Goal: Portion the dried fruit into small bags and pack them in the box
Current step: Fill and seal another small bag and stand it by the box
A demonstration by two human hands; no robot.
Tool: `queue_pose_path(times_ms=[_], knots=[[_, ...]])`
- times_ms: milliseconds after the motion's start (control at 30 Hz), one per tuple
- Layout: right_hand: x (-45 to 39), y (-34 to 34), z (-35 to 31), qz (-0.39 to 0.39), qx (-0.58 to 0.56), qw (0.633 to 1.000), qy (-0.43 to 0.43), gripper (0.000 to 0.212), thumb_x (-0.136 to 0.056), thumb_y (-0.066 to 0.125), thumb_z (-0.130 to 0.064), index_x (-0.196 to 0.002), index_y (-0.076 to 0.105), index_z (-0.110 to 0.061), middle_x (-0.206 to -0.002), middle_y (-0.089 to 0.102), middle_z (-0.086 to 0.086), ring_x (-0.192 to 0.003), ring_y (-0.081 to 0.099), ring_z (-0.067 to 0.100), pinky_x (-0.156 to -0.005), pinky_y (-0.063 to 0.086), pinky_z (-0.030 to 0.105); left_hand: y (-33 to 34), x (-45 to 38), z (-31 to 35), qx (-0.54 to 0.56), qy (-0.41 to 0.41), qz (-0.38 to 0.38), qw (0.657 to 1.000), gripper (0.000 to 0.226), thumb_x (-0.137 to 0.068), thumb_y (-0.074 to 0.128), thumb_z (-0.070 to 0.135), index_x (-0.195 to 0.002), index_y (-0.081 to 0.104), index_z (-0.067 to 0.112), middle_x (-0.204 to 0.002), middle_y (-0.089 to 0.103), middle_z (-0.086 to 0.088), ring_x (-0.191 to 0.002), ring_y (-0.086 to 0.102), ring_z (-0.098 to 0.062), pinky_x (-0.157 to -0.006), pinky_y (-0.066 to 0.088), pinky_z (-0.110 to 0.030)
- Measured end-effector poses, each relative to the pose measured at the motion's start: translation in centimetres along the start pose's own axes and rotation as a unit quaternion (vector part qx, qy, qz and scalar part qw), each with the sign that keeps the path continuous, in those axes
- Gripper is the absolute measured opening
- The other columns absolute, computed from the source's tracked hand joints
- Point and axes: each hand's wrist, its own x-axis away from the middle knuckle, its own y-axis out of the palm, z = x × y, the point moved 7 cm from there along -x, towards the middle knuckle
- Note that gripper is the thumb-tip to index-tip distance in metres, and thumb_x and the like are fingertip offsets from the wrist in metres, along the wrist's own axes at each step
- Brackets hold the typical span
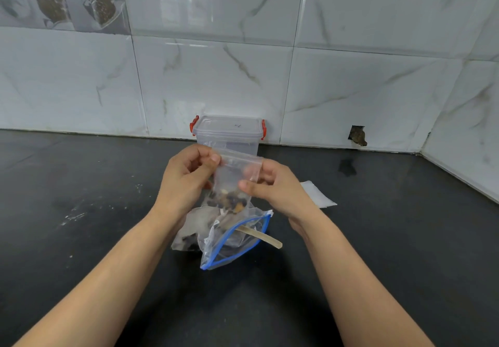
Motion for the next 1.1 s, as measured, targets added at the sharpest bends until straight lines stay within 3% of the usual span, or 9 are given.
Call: queue_pose_path(times_ms=[100,200,400,600,767,933,1100], knots=[[-0.9,-1.1,-0.3,0.043,-0.016,0.999,0.017,0.008,-0.082,0.071,-0.005,-0.082,0.067,-0.012,-0.07,0.064,-0.002,-0.048,0.053,-0.004,-0.047,0.039,0.009,0.3,-1.7,-0.1,-0.018,-0.049,-0.036,0.998,0.005,-0.089,0.061,0.012,-0.092,0.066,0.01,-0.09,0.066,-0.011,-0.08,0.061,-0.017,-0.065,0.049,-0.028],[-2.9,-2.4,-0.7,0.077,-0.011,0.996,0.037,0.01,-0.083,0.07,-0.006,-0.079,0.066,-0.015,-0.068,0.063,-0.001,-0.045,0.05,-0.002,-0.039,0.034,0.009,0.2,-3.6,-0.4,-0.037,-0.099,-0.056,0.993,0.022,-0.084,0.069,0.011,-0.104,0.063,0.018,-0.094,0.068,-0.005,-0.085,0.064,-0.015,-0.07,0.051,-0.03],[-8.0,-3.0,1.7,0.093,0.0,0.99,0.104,0.004,-0.085,0.069,-0.013,-0.088,0.067,-0.014,-0.076,0.065,-0.001,-0.057,0.053,0.007,-0.044,0.037,0.016,0.9,-7.3,-2.4,-0.117,-0.129,-0.043,0.984,0.026,-0.08,0.066,-0.003,-0.103,0.064,0.009,-0.093,0.07,-0.008,-0.081,0.065,-0.015,-0.068,0.053,-0.027],[-12.2,-2.5,6.2,0.094,0.017,0.985,0.146,0.009,-0.089,0.062,-0.013,-0.081,0.064,-0.015,-0.075,0.061,0.005,-0.057,0.05,0.009,-0.047,0.038,0.019,1.5,-10.3,-7.7,-0.116,-0.193,-0.037,0.974,0.029,-0.085,0.063,0.005,-0.114,0.062,0.003,-0.099,0.068,-0.014,-0.078,0.063,-0.014,-0.068,0.052,-0.026],[-14.7,-2.2,9.5,0.105,0.001,0.978,0.182,0.008,-0.092,0.06,-0.017,-0.093,0.066,-0.012,-0.074,0.061,0.004,-0.057,0.05,0.008,-0.046,0.041,0.017,1.8,-11.5,-11.1,-0.141,-0.208,-0.029,0.967,0.036,-0.084,0.06,0.005,-0.12,0.059,0.005,-0.114,0.064,-0.011,-0.102,0.062,-0.022,-0.083,0.054,-0.033],[-16.4,-2.2,10.9,0.121,0.003,0.974,0.189,0.008,-0.092,0.06,-0.018,-0.088,0.065,-0.014,-0.071,0.061,0.003,-0.059,0.052,0.009,-0.05,0.045,0.019,2.2,-12.0,-12.8,-0.131,-0.225,-0.01,0.965,0.046,-0.084,0.057,0.006,-0.13,0.052,0.005,-0.122,0.06,-0.013,-0.104,0.062,-0.025,-0.084,0.055,-0.034],[-16.2,-2.7,11.9,0.129,-0.008,0.97,0.206,0.021,-0.089,0.063,-0.014,-0.109,0.064,-0.008,-0.09,0.067,0.007,-0.074,0.062,0.012,-0.063,0.053,0.022,2.1,-11.7,-12.5,-0.122,-0.242,0.017,0.962,0.047,-0.081,0.056,0.003,-0.128,0.054,0.007,-0.121,0.059,-0.011,-0.101,0.063,-0.024,-0.086,0.056,-0.037]])
